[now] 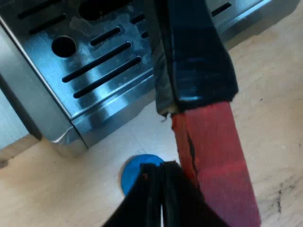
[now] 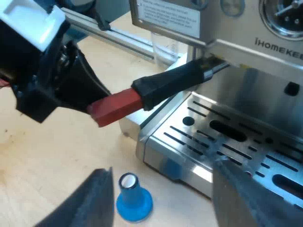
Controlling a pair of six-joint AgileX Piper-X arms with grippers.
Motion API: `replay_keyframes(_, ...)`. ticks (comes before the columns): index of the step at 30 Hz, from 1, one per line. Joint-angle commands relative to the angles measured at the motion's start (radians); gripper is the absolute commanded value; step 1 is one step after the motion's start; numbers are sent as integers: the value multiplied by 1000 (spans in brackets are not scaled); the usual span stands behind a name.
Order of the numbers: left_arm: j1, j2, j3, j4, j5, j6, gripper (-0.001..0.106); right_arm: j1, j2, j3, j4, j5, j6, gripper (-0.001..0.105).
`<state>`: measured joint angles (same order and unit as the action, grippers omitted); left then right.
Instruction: Put the handle in the coffee machine
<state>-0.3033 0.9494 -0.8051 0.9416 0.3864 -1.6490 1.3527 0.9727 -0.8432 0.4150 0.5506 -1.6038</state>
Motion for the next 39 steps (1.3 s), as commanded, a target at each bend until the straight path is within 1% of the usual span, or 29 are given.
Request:
replay_keyframes(1, -46, -28, -4, 25, 154, -2, 0, -3, -4, -33, 47, -18, -16, 65)
replay_keyframes(3, -71, -30, -4, 25, 154, -3, 0, -3, -4, -49, 68, -18, -16, 68)
replay_keyframes(6, -119, -29, -4, 25, 152, -7, 0, -11, -4, -77, 109, -39, -16, 67)
replay_keyframes(7, -138, -29, -4, 18, 149, -9, 0, -20, -4, -91, 129, -77, -7, 67)
replay_keyframes(9, -154, -29, -4, 10, 150, -8, 0, -32, -4, -102, 145, -105, 9, 67)
replay_keyframes(10, -163, -29, -4, -2, 150, -8, 0, -51, -4, -115, 161, -139, 22, 67)
replay_keyframes(13, -188, -29, -4, -57, 152, -8, 0, -98, -4, -134, 174, -206, 23, 67)
replay_keyframes(15, -191, -29, -4, -86, 182, -8, 0, -122, -4, -138, 173, -238, 32, 67)
replay_keyframes(16, -191, -29, -4, -111, 239, -8, 0, -134, -4, -138, 173, -253, 42, 67)
replay_keyframes(17, -191, -29, -4, -126, 279, -8, 0, -140, -4, -138, 173, -260, 45, 67)
replay_keyframes(18, -191, -29, -4, -136, 294, -8, 0, -142, -4, -138, 173, -262, 46, 67)
replay_keyframes(19, -191, -29, -4, -154, 326, -8, 0, -143, -4, -138, 173, -264, 46, 67)
replay_keyframes(24, -191, -11, -4, -208, 354, -8, 0, -143, -4, -138, 173, -264, 46, 67)
replay_keyframes(25, -191, 10, -4, -218, 400, -8, 0, -143, -4, -138, 173, -264, 46, 67)
replay_keyframes(26, -191, 19, -4, -222, 412, -8, 0, -143, -4, -138, 173, -264, 46, 67)
replay_keyframes(28, -191, 55, -4, -237, 460, -8, 0, -143, -4, -138, 173, -264, 49, 67)
replay_keyframes(31, -191, 74, -4, -262, 475, -8, 0, -143, -4, -138, 173, -264, 57, 67)
replay_keyframes(32, -191, 81, -4, -303, 497, -8, 0, -143, -4, -138, 173, -264, 56, 67)
replay_keyframes(34, -191, 81, -4, -336, 537, -8, 0, -143, -4, -138, 173, -264, 56, 67)
replay_keyframes(35, -191, 81, -4, -356, 578, -8, 0, -143, -4, -138, 173, -264, 56, 67)
replay_keyframes(37, -191, 81, -4, -372, 614, -8, 0, -143, -4, -138, 173, -264, 56, 67)
replay_keyframes(39, -191, 81, -4, -372, 620, -8, 0, -143, -4, -138, 181, -264, 56, 67)
